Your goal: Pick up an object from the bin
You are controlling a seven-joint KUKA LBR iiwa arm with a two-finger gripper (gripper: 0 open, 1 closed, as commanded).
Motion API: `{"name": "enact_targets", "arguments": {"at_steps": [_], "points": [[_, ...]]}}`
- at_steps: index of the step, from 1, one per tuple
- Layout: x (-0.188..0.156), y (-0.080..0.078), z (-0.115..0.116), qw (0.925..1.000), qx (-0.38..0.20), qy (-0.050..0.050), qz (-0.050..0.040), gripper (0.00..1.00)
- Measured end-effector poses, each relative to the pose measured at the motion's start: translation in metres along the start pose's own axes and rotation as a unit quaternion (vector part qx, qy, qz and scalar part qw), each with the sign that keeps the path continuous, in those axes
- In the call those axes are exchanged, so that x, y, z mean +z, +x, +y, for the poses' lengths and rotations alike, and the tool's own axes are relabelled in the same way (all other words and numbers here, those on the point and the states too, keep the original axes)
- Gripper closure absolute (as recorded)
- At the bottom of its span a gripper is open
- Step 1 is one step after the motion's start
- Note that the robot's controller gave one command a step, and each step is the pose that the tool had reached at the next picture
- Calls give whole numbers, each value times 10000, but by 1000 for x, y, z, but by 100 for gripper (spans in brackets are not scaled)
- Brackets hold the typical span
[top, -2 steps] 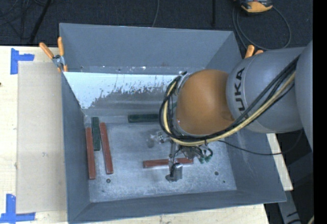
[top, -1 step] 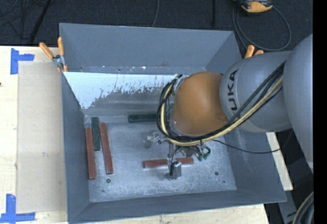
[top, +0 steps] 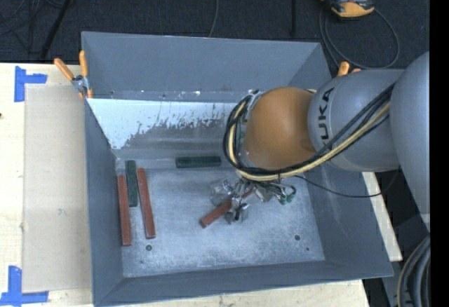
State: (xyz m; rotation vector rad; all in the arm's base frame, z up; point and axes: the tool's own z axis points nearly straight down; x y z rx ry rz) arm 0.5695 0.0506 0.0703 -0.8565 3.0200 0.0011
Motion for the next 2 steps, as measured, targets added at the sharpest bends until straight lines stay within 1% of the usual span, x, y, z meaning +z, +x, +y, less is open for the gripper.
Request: {"name": "enact_targets", "arguments": {"at_steps": [1, 2], "points": [[0, 0, 0, 10000, 4, -1, 0, 100], [-140, 8, 25, 10000, 27, -3, 9, 100]]}}
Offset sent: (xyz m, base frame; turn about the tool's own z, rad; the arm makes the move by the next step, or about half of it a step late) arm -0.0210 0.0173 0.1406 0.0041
